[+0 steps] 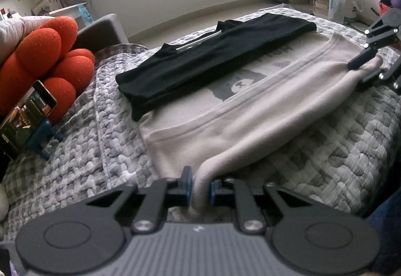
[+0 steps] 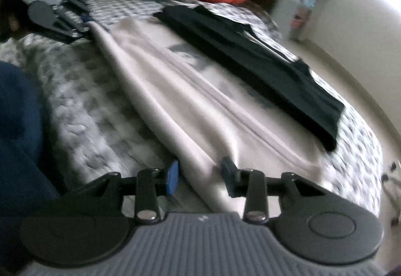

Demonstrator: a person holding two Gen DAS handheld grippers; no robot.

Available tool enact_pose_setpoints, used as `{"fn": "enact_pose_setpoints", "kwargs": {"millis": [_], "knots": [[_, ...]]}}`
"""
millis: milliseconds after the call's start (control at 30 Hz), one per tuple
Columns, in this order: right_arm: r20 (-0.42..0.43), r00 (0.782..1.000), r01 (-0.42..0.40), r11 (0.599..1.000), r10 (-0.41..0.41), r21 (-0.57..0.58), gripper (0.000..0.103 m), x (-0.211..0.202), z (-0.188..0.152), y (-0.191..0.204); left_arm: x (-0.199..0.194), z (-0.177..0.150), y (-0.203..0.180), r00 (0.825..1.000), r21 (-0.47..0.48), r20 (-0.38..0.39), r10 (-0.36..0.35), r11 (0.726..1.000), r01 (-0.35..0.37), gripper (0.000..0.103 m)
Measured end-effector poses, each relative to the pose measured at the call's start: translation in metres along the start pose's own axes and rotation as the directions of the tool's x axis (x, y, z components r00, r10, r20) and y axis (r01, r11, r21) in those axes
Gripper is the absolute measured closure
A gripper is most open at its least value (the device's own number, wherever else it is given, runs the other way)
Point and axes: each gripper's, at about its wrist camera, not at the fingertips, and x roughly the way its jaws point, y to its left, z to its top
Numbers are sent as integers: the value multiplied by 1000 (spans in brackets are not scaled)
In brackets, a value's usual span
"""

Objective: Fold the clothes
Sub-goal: 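Grasp the beige hem with the left gripper while the right gripper grasps its other end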

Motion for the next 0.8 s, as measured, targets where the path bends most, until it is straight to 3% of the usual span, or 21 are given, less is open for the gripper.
{"fn": "enact_pose_setpoints", "kwargs": {"millis": [367, 800], "knots": [[-2, 997, 76, 997, -76, 28, 67, -15, -25, -12, 0, -2, -1, 1000, 2, 7, 10, 1000, -10, 87], [14, 994, 108, 994, -109, 31, 67, -19, -35, -16, 0, -7, -2, 999, 2, 22, 25, 1000, -25, 84]]}}
